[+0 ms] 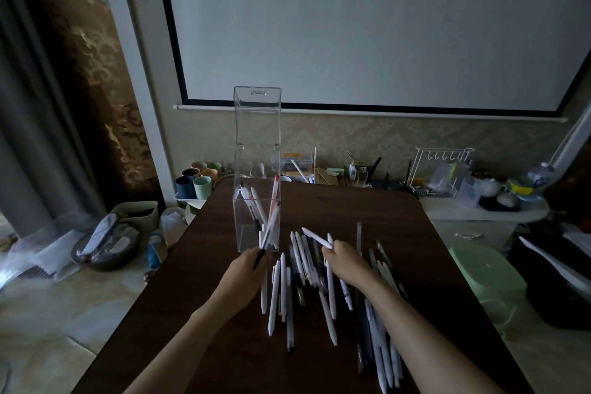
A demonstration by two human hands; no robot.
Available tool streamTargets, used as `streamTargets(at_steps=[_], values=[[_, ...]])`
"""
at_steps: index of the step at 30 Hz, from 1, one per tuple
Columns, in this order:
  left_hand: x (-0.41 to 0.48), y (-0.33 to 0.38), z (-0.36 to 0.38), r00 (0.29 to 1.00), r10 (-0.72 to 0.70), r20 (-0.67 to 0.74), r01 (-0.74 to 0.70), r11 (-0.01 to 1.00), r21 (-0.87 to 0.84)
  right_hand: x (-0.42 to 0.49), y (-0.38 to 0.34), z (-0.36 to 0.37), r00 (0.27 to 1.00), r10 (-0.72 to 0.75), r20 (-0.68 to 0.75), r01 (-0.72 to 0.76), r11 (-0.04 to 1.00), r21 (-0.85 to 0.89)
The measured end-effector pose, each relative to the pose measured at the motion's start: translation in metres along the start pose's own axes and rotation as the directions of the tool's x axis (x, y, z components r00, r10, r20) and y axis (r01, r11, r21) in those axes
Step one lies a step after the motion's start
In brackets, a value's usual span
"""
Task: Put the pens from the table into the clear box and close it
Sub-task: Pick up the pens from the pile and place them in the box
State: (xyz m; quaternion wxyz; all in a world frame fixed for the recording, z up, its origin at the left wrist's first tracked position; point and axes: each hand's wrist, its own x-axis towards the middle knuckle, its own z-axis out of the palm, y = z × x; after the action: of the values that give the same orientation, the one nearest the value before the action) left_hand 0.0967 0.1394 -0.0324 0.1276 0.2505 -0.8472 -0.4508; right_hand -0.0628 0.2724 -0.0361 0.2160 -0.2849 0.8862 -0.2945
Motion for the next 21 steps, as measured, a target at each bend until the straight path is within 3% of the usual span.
streamTargets(at_steps=[5, 8, 13, 17, 21], values=[[0.011, 0.030, -0.039, 0.982, 0.079, -0.172, -0.116, 0.969, -0.217, -0.007, -0.010, -0.013, 0.996, -0.062, -0.062, 0.066, 0.996, 0.062], [0.033, 0.058, -0.069, 0.918, 0.208, -0.337, -0.259, 0.959, -0.114, -0.013, -0.017, -0.023, 0.992, -0.075, -0.100, 0.086, 0.990, 0.112], [0.077, 0.089, -0.092, 0.854, 0.231, -0.467, -0.262, 0.965, -0.002, -0.020, -0.022, -0.031, 0.994, -0.086, -0.065, 0.093, 0.989, 0.117], [0.102, 0.086, -0.091, 0.895, 0.168, -0.413, -0.142, 0.986, 0.093, -0.022, -0.021, -0.032, 0.982, -0.121, -0.144, 0.153, 0.958, 0.241], [0.102, 0.071, -0.090, 0.947, 0.150, -0.286, -0.066, 0.956, 0.285, -0.021, -0.029, -0.035, 0.919, -0.161, -0.360, 0.298, 0.881, 0.368]])
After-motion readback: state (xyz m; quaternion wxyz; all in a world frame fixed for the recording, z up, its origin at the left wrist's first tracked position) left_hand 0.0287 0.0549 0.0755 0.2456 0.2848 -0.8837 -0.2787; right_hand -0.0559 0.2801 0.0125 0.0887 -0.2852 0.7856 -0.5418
